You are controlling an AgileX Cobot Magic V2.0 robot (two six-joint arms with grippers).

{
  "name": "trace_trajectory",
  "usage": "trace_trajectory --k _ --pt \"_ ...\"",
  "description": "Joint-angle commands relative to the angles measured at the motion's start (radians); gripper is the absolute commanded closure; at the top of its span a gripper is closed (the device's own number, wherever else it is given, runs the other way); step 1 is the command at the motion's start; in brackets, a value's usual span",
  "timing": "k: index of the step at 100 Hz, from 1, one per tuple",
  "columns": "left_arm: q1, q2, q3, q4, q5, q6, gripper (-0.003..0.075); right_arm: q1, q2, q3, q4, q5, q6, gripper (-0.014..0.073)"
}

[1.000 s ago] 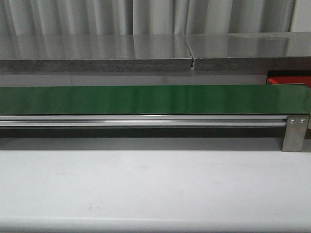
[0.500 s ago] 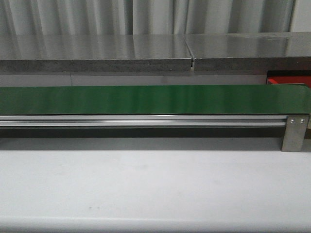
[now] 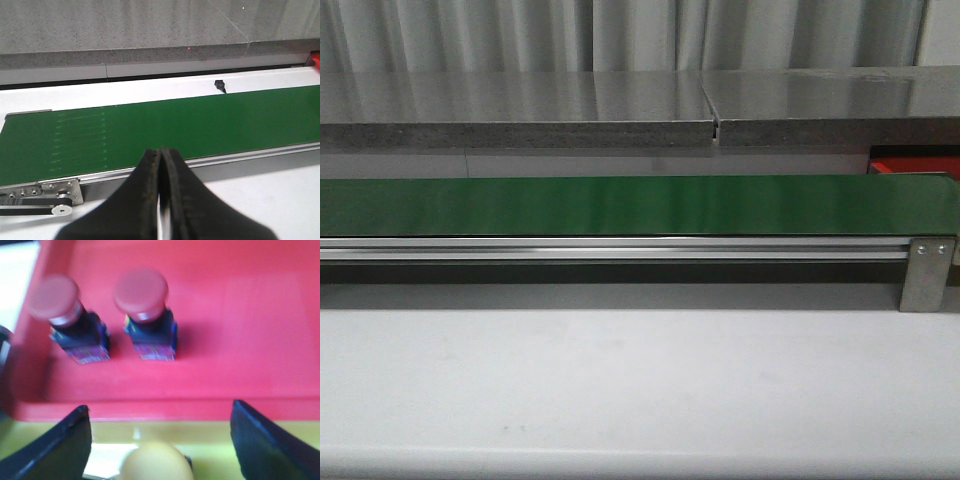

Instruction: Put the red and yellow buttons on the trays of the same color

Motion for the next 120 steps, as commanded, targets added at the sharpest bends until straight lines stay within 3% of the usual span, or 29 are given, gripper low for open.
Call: trace_trajectory --k 1,25,38,60,75,120 --pt "-0.006 0.006 -0.028 -0.015 -0.074 -0.006 0.0741 -0.002 -0.097 -0.039 0.065 0.077 -0.010 0.0020" --pt "-0.006 0.006 -0.028 -0.015 -0.074 -0.006 0.0741 0.085 -0.270 -0.039 0.073 0.023 -0.010 0.0022" --pt "-0.006 0.006 -0.028 -0.015 -0.074 -0.006 0.0741 0.207 -0.366 -0.024 0.032 -0.082 -0.010 0.0022" --pt "-0.006 0.006 -0.028 -0.015 -0.074 -0.006 0.0741 0.462 -0.534 0.094 0.012 -0.377 -0.012 0.0022" --pt "-0.006 0.006 -0.028 -0.015 -0.074 -0.006 0.0741 0.600 -0.634 0.188 0.030 -0.440 -0.011 0.0022" --pt "-0.006 0.006 -0.028 -0.015 -0.074 -0.006 0.0741 0.630 -0.992 0.496 0.154 -0.451 -0.011 0.0042"
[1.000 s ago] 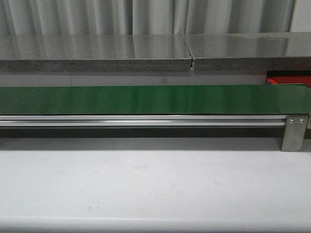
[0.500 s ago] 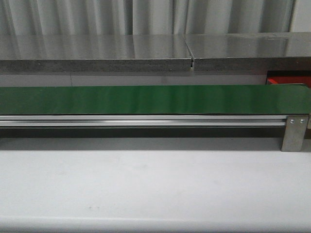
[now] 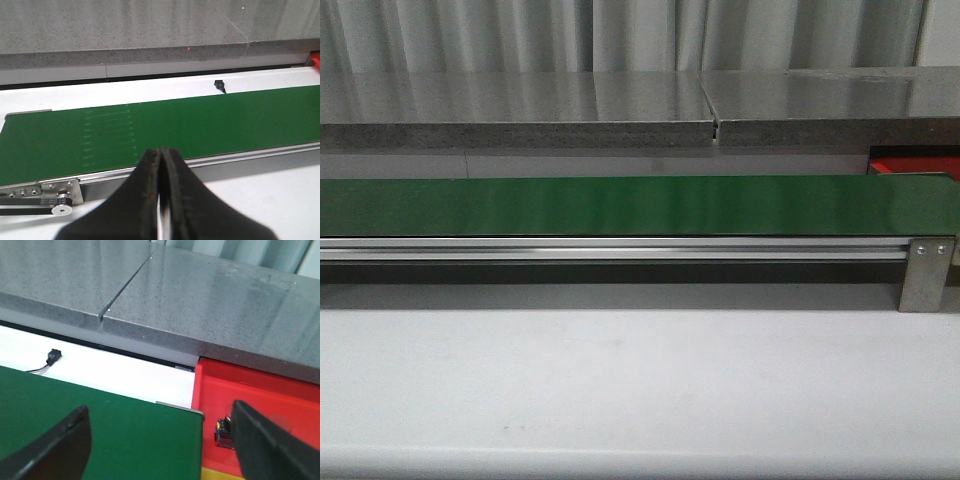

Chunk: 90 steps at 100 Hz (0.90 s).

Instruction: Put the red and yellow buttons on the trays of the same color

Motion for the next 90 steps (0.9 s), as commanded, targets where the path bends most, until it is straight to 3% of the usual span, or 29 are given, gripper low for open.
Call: trace_trajectory --k 1,20,50,90 --pt "-0.006 0.006 -0.028 -0.015 -0.074 -0.006 0.0741 0.000 -0.096 0.013 0.049 0.010 -0.006 0.0045" --pt "-0.006 0.006 -0.028 -0.015 -0.074 -0.006 0.0741 0.000 -0.230 0.073 0.069 -0.025 -0.006 0.0197" --pt "-0.006 0.006 -0.028 -0.015 -0.074 -0.006 0.0741 0.000 -0.271 0.093 0.069 -0.046 -0.006 0.0664" --pt "-0.006 0.006 -0.028 -0.017 -0.074 -0.006 0.0740 0.000 -0.271 0.093 0.071 -0.042 -0.006 0.0662"
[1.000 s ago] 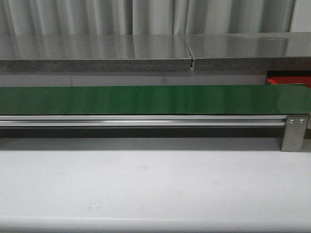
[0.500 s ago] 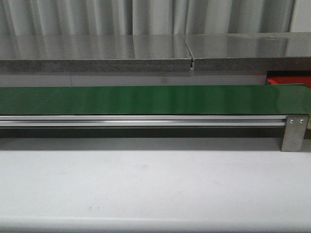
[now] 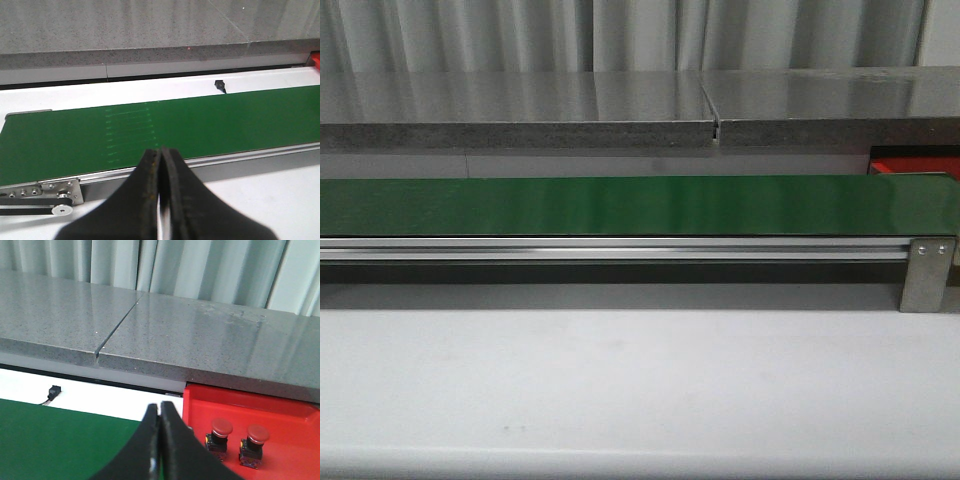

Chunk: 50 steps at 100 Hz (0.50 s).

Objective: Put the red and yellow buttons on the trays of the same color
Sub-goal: 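Move the left gripper over the loose yellow push button on the table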

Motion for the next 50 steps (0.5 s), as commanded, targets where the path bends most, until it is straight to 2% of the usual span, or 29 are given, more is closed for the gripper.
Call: trace_trajectory --k 1,11,18,19,25,27,30,32,38,44,50 --pt "-0.006 0.006 -0.028 -0.017 -0.074 -0.006 0.0740 0.000 -0.006 -0.026 0.008 -0.004 -0.006 0.0662" --pt "-0.006 0.006 -0.028 -0.017 -0.063 -0.006 0.0719 0.000 -0.006 -0.026 0.008 -0.004 -0.006 0.0662" --pt "-0.006 0.006 -0.028 -0.017 -0.049 -0.006 0.0632 0.000 -0.006 -0.026 0.008 -0.004 -0.006 0.0662" --pt "-0.006 0.006 -0.028 -0.017 -0.046 -0.006 0.0594 0.000 -0.006 -0.026 0.008 -0.004 -0.006 0.0662" --pt "-0.006 0.006 -0.028 -0.017 -0.029 -0.006 0.0488 0.000 -0.006 -0.026 0.008 -0.004 -0.006 0.0662" --pt "-0.006 0.006 -0.028 -0.017 -0.022 -0.006 0.0419 0.000 -0.006 -0.026 0.008 -0.004 -0.006 0.0662" --pt "-0.006 0.006 -0.028 -0.017 -0.016 -0.006 0.0364 0.000 -0.006 -0.026 0.008 -0.004 -0.006 0.0662" --pt "-0.006 0.006 -0.028 -0.017 -0.012 -0.006 0.0291 0.000 -0.006 -0.026 0.008 -0.004 -0.006 0.0662" --pt "-0.006 0.006 -0.027 -0.017 -0.012 -0.006 0.0148 0.000 -0.006 -0.026 0.008 -0.004 -0.006 0.0662" --pt "-0.006 0.006 -0.026 -0.017 -0.013 -0.006 0.0069 0.000 -0.006 -0.026 0.008 -0.004 -0.006 0.0662" --pt "-0.006 0.006 -0.026 -0.017 -0.012 -0.006 0.0047 0.000 -0.006 -0.026 0.008 -0.004 -0.006 0.0662"
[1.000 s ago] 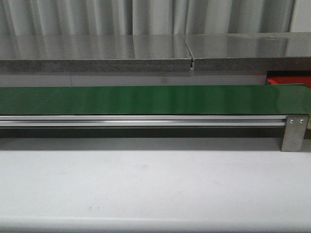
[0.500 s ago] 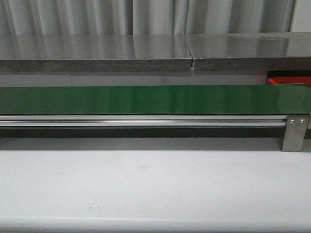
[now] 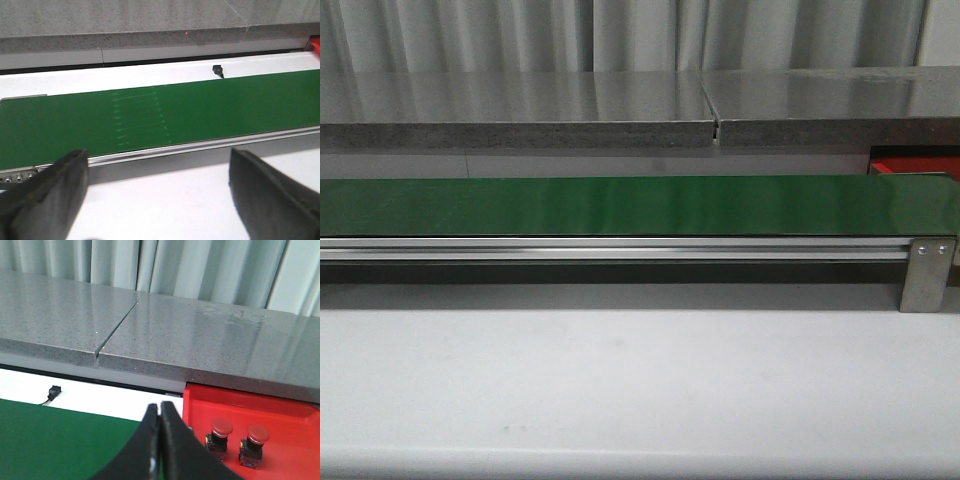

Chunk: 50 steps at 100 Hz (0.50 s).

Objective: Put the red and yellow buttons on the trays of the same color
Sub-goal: 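Move the left gripper over the loose yellow push button on the table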

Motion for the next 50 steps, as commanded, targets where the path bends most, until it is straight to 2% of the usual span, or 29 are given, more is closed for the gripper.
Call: trace_trajectory --k 1,9,23,34,50 --pt "-0.006 0.006 -0.027 -0.015 -0.064 -0.007 0.0047 0.000 -0.006 -0.026 0.008 -0.004 -0.006 0.0662" --pt "-0.001 0.010 -0.034 -0.013 -0.073 -0.052 0.0061 0.000 -0.006 -0.026 0.008 -0.004 -0.006 0.0662" --pt "0.070 0.064 -0.108 0.095 -0.073 -0.261 0.0083 0.000 -0.006 -0.026 0.008 -0.005 -0.006 0.0662" --pt "0.189 0.162 -0.209 0.149 -0.054 -0.334 0.0083 0.000 -0.006 -0.026 0.008 -0.005 -0.006 0.0662" --pt "0.375 0.335 -0.369 0.067 0.008 -0.346 0.0083 0.000 -0.006 -0.026 0.008 -0.006 -0.006 0.0662"
